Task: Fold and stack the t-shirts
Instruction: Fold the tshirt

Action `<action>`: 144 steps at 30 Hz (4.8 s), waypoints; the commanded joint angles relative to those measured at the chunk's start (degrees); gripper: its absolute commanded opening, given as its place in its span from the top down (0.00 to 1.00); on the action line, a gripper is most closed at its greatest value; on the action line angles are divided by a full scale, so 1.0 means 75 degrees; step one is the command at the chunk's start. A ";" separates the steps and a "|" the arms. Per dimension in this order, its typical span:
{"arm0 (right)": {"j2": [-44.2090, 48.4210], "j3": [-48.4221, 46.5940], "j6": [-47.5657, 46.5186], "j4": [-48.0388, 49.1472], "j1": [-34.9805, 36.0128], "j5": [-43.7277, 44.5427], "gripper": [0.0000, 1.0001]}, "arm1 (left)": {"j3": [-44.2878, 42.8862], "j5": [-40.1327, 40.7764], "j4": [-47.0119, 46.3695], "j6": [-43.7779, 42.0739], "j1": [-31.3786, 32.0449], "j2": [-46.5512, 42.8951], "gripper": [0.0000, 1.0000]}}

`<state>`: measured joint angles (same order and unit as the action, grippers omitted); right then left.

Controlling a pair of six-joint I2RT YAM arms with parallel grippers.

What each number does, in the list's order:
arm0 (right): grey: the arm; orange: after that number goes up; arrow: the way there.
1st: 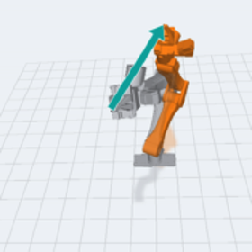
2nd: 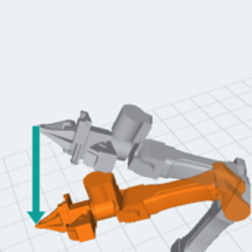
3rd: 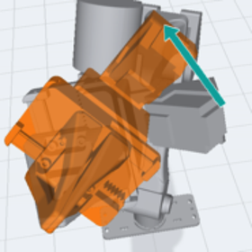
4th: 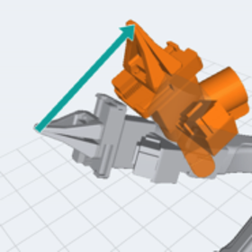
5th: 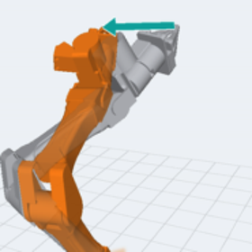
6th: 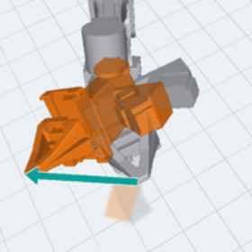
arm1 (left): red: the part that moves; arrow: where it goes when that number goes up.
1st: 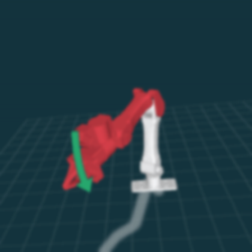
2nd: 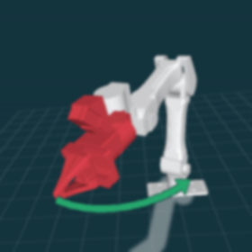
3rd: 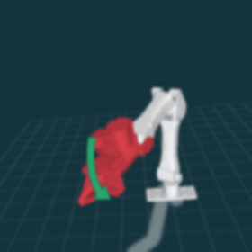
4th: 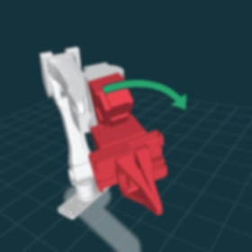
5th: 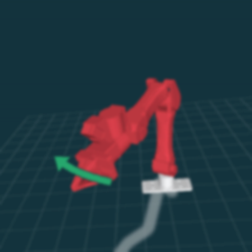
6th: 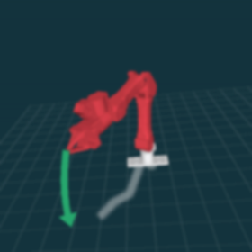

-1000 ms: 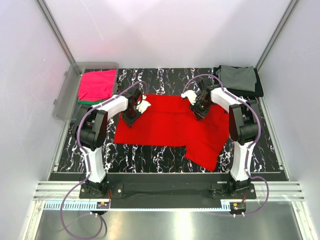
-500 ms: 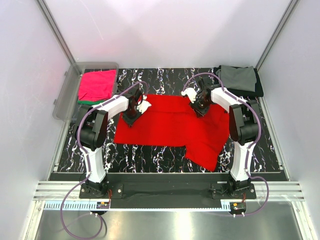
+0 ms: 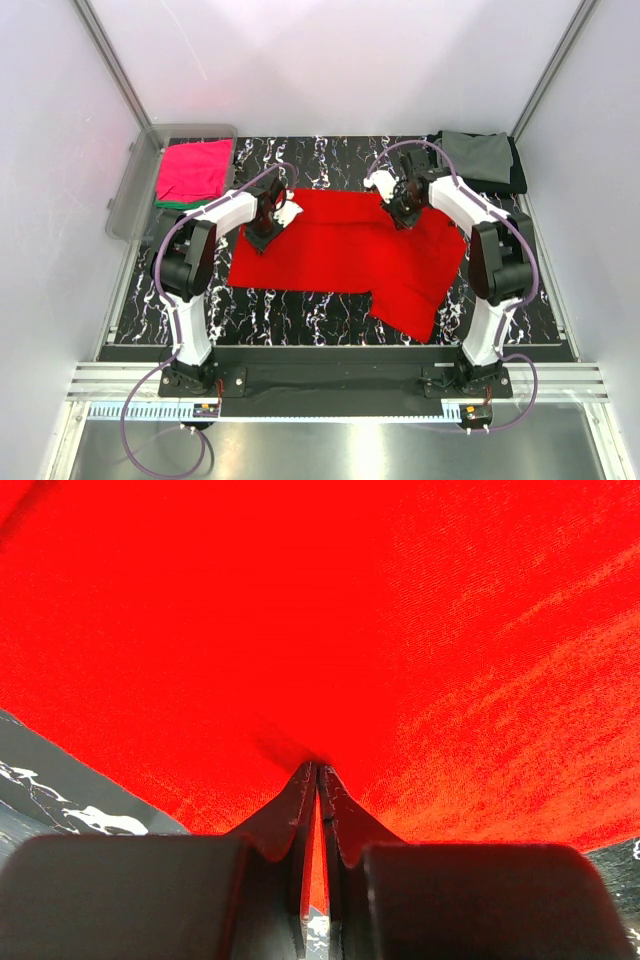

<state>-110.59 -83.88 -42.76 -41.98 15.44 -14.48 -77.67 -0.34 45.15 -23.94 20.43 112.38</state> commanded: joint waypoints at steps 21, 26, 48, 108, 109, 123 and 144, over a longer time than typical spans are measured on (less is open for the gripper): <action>-0.0266 -0.0511 0.1049 -0.1036 0.0882 -0.1233 0.93 | -0.0133 -0.0025 -0.0148 0.0005 0.0042 0.0204 0.92; -0.0689 -0.1460 0.1717 -0.1446 0.0918 -0.2088 0.61 | -0.0156 -0.0014 -0.0148 -0.0007 0.0042 0.0180 0.92; -0.0829 -0.1367 0.2221 -0.0146 -0.1765 -0.0413 0.65 | -0.3284 0.0607 0.0391 -0.0346 -0.0742 0.1854 0.92; 0.6704 0.6002 -0.6988 -0.2653 -0.1895 -0.1466 0.46 | -0.0216 -0.0658 0.1365 -0.0089 -0.0180 -0.1694 0.31; 0.6949 0.6062 -0.7140 -0.2723 -0.1883 -0.1526 0.45 | -0.0133 -0.0670 0.1294 -0.0007 -0.0215 -0.1741 0.31; 0.5887 0.6238 -0.7658 -0.2314 -0.1649 -0.1925 0.45 | -0.0121 -0.0611 0.1211 0.0169 -0.0333 -0.1554 0.31; 0.5147 0.6613 -0.7013 -0.1423 -0.0606 -0.1175 0.64 | -0.0039 -0.0037 0.1199 -0.0346 -0.0614 -0.1531 0.32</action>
<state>-71.77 -34.41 -96.14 -53.67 10.24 -24.91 -77.23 -2.52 55.40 -24.75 16.58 101.10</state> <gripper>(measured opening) 0.383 0.685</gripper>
